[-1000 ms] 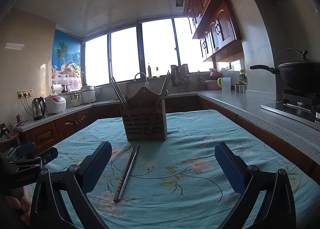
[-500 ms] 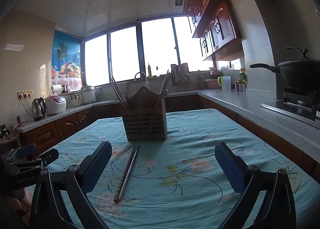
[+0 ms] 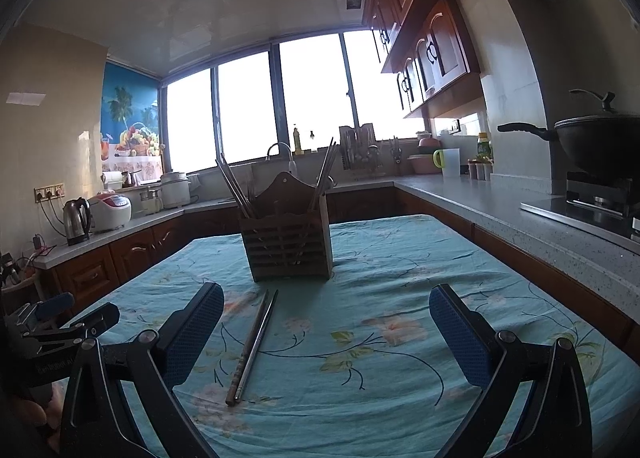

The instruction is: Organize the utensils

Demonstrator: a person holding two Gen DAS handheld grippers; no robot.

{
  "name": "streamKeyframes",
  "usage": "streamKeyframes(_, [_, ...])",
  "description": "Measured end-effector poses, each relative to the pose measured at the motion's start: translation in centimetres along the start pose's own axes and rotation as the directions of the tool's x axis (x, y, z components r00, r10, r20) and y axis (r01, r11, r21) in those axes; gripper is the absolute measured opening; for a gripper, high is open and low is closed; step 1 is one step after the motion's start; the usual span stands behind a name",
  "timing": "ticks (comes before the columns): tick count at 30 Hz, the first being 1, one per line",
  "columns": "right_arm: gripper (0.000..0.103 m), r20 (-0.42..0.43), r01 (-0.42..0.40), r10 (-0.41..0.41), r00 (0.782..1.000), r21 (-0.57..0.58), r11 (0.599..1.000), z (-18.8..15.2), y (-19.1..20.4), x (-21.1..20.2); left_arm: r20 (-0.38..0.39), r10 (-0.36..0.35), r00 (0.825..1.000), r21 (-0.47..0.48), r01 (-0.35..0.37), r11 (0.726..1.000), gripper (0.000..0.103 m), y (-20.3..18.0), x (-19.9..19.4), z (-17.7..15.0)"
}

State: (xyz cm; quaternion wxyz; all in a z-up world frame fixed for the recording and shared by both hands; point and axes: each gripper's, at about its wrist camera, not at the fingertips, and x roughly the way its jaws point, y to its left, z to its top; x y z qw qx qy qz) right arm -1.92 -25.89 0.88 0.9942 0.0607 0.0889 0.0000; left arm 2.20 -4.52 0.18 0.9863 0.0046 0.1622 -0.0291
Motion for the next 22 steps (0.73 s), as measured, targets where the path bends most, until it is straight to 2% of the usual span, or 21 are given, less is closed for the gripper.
streamKeyframes(22, [0.103,-0.036,-0.001,0.001,0.999,0.013,1.000,0.44,-0.14,0.78,-0.031,-0.035,0.999,-0.002,0.035,0.999,0.103,-0.62,0.47,0.47])
